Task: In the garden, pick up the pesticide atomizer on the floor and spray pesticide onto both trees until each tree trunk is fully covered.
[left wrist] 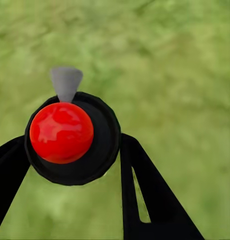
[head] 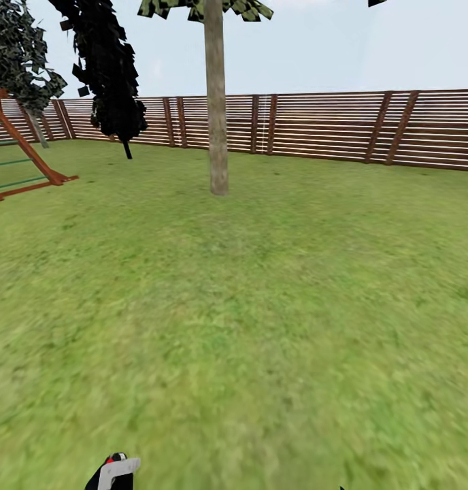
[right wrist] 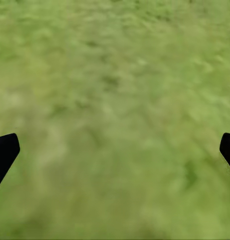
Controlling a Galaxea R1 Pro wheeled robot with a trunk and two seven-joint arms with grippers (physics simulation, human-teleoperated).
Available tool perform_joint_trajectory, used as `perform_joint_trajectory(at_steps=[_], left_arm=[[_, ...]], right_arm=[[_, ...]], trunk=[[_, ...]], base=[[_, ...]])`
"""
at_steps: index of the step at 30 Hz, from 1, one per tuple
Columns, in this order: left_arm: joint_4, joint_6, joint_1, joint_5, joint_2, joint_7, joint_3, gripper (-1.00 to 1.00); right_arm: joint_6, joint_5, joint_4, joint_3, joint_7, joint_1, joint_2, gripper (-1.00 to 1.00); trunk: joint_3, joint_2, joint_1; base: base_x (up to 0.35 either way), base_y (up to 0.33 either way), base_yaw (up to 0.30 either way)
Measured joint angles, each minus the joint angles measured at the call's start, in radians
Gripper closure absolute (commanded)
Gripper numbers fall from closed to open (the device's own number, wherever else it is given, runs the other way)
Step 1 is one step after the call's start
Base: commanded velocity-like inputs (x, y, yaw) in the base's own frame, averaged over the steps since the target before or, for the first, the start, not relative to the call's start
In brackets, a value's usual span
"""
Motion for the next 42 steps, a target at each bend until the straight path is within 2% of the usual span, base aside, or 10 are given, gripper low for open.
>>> perform_joint_trajectory(at_steps=[14,42], left_arm=[[0.000,0.000,0.000,0.000,-0.001,0.000,0.000,1.00],[0.000,0.000,0.000,0.000,0.000,0.000,0.001,1.00]], right_arm=[[0.000,0.000,0.001,0.000,-0.001,0.000,0.000,-1.00],[0.000,0.000,0.001,0.000,0.000,0.000,0.000,-1.00]], trunk=[[-0.015,0.000,0.000],[-0.016,0.000,0.000]], base=[[0.337,0.000,0.000],[0.337,0.000,0.000]])
